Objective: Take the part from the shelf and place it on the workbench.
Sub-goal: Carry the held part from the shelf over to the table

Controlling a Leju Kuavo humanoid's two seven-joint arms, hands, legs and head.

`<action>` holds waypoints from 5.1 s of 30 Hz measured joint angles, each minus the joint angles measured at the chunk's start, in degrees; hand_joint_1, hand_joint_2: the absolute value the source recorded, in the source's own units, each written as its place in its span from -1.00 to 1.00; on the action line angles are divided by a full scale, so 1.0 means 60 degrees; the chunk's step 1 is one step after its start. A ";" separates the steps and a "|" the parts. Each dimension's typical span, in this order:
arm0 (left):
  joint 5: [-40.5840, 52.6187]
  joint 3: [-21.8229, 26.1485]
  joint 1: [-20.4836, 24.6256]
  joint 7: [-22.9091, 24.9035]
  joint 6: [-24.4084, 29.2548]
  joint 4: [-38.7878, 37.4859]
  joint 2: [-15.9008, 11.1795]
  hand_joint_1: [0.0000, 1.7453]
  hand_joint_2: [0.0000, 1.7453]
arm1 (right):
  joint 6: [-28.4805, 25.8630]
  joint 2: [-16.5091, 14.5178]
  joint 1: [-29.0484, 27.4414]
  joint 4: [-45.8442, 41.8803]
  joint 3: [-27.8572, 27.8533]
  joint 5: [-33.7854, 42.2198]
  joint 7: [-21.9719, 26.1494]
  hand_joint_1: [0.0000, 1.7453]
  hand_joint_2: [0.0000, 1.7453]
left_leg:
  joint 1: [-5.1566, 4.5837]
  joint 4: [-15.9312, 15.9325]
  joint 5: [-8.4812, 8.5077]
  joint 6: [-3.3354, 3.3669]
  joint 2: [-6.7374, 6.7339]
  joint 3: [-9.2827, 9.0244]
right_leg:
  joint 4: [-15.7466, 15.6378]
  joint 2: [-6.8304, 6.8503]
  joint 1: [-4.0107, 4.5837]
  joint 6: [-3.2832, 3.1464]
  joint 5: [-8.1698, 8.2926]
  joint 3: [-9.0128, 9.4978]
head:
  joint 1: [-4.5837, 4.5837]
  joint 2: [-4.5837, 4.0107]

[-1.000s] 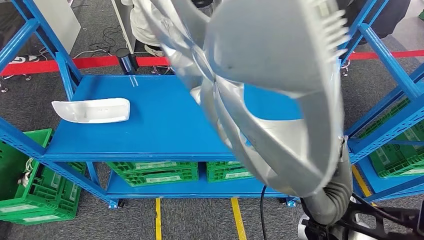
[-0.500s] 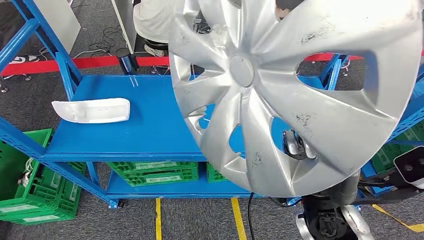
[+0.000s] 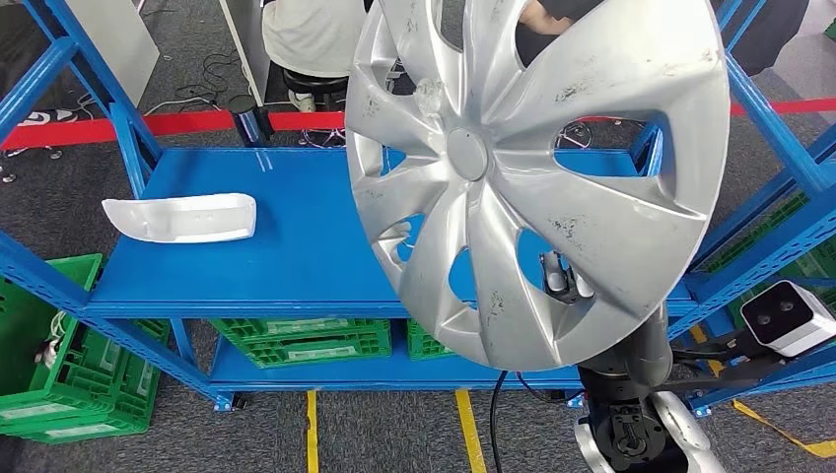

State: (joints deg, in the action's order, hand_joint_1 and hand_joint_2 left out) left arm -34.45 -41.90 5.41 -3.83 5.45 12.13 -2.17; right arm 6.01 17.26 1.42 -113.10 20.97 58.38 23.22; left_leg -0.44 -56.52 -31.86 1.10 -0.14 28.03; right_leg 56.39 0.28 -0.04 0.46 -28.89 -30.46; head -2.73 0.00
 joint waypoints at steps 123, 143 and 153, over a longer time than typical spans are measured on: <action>-0.0449 -0.0401 0.0190 0.0436 0.0196 0.0055 -0.0313 -1.00 1.00 | -0.0759 -0.0030 0.0231 0.0151 0.0553 -0.2124 -0.0375 1.00 1.00 | -0.0004 -0.0255 0.0735 0.0211 0.0039 0.1116 | 0.2707 0.0013 -0.0112 0.0173 -0.0886 -0.1015 | -0.0240 0.0000; -0.0746 -0.0448 0.0221 -0.0157 0.0324 0.0192 -0.0321 -1.00 1.00 | -0.0685 -0.0186 0.0274 0.0171 0.0642 -0.2165 -0.0196 1.00 1.00 | 0.0280 -0.0415 -0.0367 -0.0459 0.0041 -0.0243 | 0.0381 0.0111 0.0012 -0.0031 0.0632 -0.1114 | 0.0135 0.0000; -0.0808 -0.0471 0.0146 0.0000 0.0306 0.0196 -0.0221 -1.00 1.00 | -0.0744 -0.0180 0.0166 0.0169 0.0644 -0.2241 -0.0272 1.00 1.00 | 0.0157 -0.0192 0.0354 0.0124 0.0031 0.0712 | 0.2919 0.0018 -0.0075 0.0285 -0.0645 -0.1496 | -0.0207 0.0000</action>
State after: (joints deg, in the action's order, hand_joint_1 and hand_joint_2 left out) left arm -39.30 -44.73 6.29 -3.83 7.29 13.31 -3.50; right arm 1.55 16.17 2.42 -112.08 24.83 44.93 21.59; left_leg 0.51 -57.67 -29.74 1.84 0.05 32.30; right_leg 73.90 0.39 -0.50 2.17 -32.76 -39.44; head -3.97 0.00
